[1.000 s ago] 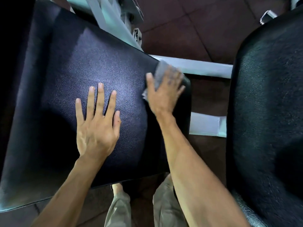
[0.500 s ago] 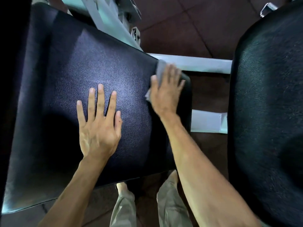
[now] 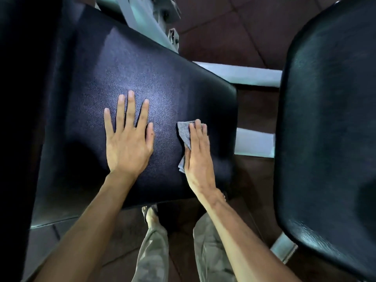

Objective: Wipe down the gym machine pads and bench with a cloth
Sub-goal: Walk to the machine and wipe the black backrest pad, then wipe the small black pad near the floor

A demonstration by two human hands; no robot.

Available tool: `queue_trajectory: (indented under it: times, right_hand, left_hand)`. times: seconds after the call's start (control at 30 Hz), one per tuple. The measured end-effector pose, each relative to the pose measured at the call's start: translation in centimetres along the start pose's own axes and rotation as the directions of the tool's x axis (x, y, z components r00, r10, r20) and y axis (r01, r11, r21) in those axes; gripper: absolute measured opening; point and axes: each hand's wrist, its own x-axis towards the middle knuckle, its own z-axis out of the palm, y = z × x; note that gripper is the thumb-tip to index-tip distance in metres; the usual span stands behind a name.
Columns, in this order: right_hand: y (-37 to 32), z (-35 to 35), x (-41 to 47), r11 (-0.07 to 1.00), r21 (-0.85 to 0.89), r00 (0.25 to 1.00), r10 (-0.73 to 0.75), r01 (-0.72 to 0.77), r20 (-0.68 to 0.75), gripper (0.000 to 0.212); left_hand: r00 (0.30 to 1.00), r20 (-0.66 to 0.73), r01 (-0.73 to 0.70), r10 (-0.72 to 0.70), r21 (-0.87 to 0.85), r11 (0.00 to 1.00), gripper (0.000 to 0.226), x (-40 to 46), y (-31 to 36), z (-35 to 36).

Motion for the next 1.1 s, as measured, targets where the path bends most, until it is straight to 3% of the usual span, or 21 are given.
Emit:
queue_trajectory:
  times: [0.07,0.17,0.33,0.43,0.47,0.57,0.83,0.97,1.1]
  right_hand:
    - [-0.6,-1.6,-0.3,0.99,0.104,0.995,0.089,-0.093,0.042,0.052]
    - [-1.8,-4.3,-2.6,0.939,0.223,0.953,0.215,-0.262,0.214,0.049]
    - [-4.9,-11.8,-11.7,0.89,0.146,0.873,0.372,-0.432,0.317,0.048]
    - [-6.4,-16.1,-17.6,0.88,0.21,0.854,0.313,-0.425,0.416,0.043]
    - [-6.2,-16.8,-19.4,0.869,0.188,0.84,0.354,-0.458,0.411,0.044]
    - [-6.2,-18.6,-24.6,0.835,0.063,0.827,0.527,-0.547,0.198,0.042]
    - [-7.8,-19.2,-37.8,0.658,0.372,0.682,0.727,-0.655,-0.085,0.042]
    - [-9.2,-19.4,-45.4,0.385,0.624,0.433,0.898,-0.68,-0.081,0.04]
    - [-8.8,-18.1,-54.1,0.299,0.705,0.257,0.952,-0.643,-0.169,0.046]
  left_hand:
    - [0.998,0.06,0.039,-0.037,-0.034,0.999,0.055,-0.5,0.7,-1.0]
    - [0.981,0.194,0.05,-0.014,-0.181,0.982,0.053,-4.2,3.5,-3.1]
    - [0.894,0.43,0.055,0.125,-0.383,0.922,0.05,-14.8,7.2,-7.4]
    - [0.843,0.506,0.055,0.183,-0.418,0.907,0.048,-19.3,8.3,-10.0]
    - [0.826,0.521,0.03,0.216,-0.423,0.906,0.047,-20.4,8.7,-10.9]
    - [0.784,0.528,-0.079,0.326,-0.435,0.897,0.047,-23.2,9.7,-13.4]
    - [0.568,0.478,-0.492,0.67,-0.456,0.742,0.048,-28.7,12.5,-16.6]
    - [0.396,0.461,-0.654,0.794,-0.466,0.596,0.044,-33.5,14.8,-17.2]
    - [0.197,0.456,-0.766,0.868,-0.481,0.427,0.041,-40.6,18.5,-17.5]
